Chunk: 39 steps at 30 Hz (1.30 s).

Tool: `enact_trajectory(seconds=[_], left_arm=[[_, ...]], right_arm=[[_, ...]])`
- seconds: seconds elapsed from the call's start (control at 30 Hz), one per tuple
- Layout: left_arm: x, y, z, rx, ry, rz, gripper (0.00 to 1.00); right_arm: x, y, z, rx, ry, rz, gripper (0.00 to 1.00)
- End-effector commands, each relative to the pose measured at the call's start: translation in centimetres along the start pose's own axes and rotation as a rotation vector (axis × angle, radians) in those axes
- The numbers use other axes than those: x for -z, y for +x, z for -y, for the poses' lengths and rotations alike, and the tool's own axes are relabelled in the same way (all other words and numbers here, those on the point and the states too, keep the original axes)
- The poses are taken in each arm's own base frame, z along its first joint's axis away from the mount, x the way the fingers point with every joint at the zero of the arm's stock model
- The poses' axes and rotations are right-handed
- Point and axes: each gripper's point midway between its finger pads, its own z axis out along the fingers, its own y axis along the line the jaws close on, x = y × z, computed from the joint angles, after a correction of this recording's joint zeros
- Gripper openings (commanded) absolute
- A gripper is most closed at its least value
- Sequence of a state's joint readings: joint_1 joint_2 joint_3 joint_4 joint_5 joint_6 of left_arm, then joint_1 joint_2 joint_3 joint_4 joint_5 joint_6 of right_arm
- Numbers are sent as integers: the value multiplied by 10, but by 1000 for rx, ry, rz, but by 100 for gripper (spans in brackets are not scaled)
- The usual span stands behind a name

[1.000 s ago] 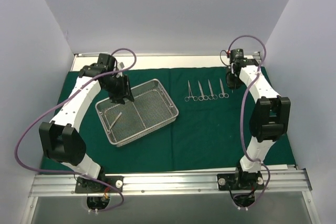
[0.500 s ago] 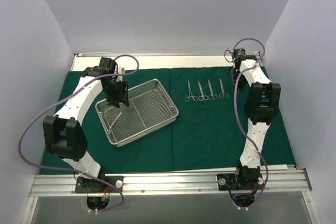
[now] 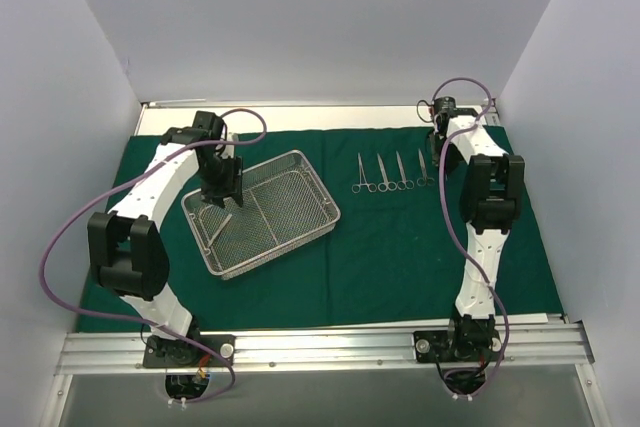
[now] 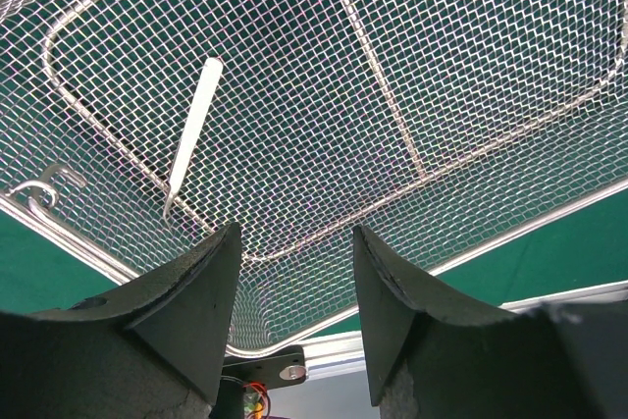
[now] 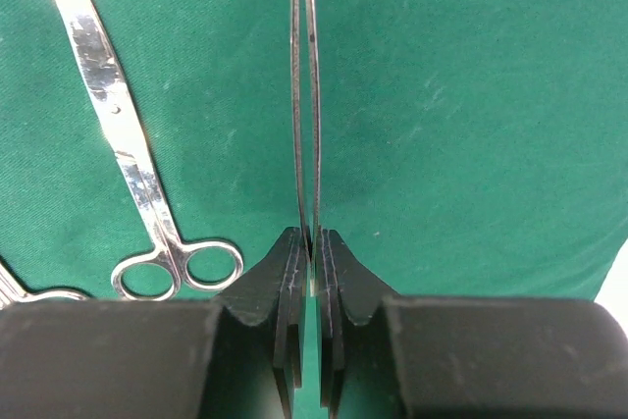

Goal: Open and lay out the surgical kit
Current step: Place the medical item in the surgical kit.

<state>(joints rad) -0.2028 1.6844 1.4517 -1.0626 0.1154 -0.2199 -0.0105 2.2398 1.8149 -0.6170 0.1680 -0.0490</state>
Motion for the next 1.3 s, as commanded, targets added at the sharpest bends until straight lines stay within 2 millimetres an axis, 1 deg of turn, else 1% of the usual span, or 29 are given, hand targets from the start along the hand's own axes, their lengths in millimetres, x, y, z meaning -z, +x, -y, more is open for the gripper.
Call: enact_trajectory(seconds=[0.0,0.13,0.43,0.53,0.57,0.67,0.73,0.77,0.87,0.97,1.1,1.17,1.2,1.27], left_arm=[[0,-2,-4,-12,-13,-4,57],[-2,-1,-5,-11,-18,-11,58],[-4,4,-8,-3,-32,-29,58],[-5,5,-8,1,-32,-32,58],[-5,6,-8,1,-33,-35,58],[-6,8,-9,3,-36,-41,59],[-6,10,-11,5,-48,-46,60],[-6,10,-12,8,-54,-46,60],[-7,12,-14,24,-70,-58,61],[-9,15,-15,40,-79,-76,61],[-8,16,-16,42,-85,-71,61],[-7,16,-18,45,-98,-73,61],[-7,17,-20,48,-105,-76,61],[-10,20,-22,60,-123,-96,61]], right_arm=[[-4,9,0,17,6,-30,0],[-12,14,-5,31,-5,-52,0],[-20,20,-11,41,-26,-69,1],[-23,22,-12,42,-26,-78,4],[-24,22,-12,42,-24,-79,7],[-23,22,-10,41,-17,-80,9],[-21,21,-9,38,-13,-72,13],[-21,21,-9,38,-12,-74,16],[-20,20,-8,33,-9,-68,21],[-17,16,-9,25,-14,-55,23],[-13,12,-10,10,-23,-40,26],[-7,6,-8,-7,-21,-21,27],[1,1,-6,-18,-21,-1,27],[19,-16,-2,-53,-19,50,28]])
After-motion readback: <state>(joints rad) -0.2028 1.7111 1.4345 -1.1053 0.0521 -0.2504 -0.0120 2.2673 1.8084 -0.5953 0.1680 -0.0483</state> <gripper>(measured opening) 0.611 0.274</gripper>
